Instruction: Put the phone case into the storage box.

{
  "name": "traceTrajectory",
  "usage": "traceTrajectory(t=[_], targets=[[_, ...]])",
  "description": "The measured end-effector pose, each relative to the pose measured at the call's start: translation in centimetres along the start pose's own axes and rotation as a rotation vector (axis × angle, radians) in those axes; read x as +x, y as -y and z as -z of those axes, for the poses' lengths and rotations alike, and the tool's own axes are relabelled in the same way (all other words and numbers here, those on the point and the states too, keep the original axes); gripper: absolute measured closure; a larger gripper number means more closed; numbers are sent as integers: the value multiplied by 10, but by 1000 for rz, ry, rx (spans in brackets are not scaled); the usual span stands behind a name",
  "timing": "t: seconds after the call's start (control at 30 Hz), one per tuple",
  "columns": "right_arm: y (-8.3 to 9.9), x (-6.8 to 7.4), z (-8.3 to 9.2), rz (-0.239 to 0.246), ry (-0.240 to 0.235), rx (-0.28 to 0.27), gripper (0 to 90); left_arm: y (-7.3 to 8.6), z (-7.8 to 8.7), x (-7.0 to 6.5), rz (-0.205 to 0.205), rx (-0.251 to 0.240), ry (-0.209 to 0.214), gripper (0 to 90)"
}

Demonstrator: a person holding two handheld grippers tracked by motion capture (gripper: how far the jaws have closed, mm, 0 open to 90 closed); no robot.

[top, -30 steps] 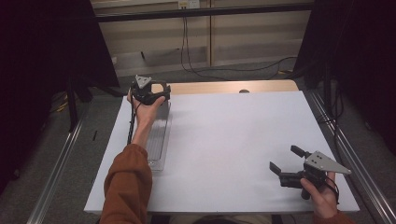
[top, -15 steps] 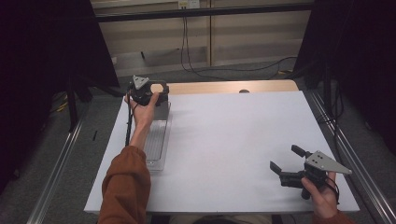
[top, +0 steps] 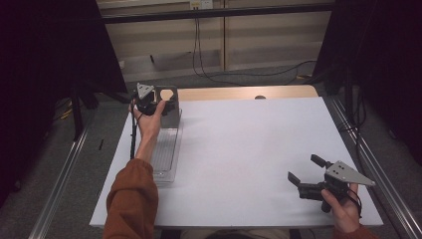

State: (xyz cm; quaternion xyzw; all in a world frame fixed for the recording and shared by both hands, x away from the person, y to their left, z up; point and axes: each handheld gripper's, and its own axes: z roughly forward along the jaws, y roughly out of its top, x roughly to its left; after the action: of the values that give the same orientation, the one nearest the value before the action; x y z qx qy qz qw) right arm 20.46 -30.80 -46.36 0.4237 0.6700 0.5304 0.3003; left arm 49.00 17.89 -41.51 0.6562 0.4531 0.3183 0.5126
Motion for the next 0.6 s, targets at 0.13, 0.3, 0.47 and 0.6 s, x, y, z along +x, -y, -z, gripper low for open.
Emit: traceTrajectory(t=[0.13,0.3,0.47,0.6], targets=[[0,0,-1,-3,0,0,0,-2,6,-2,17,-22,4,21],[0,-1,0,15,12,-2,0,-6,14,-4,10,-54,52,15],[-1,-3,2,26,28,-13,0,-7,21,-6,5,-61,68,14],[0,-4,1,26,34,-14,0,-2,25,-11,-2,-65,104,14]])
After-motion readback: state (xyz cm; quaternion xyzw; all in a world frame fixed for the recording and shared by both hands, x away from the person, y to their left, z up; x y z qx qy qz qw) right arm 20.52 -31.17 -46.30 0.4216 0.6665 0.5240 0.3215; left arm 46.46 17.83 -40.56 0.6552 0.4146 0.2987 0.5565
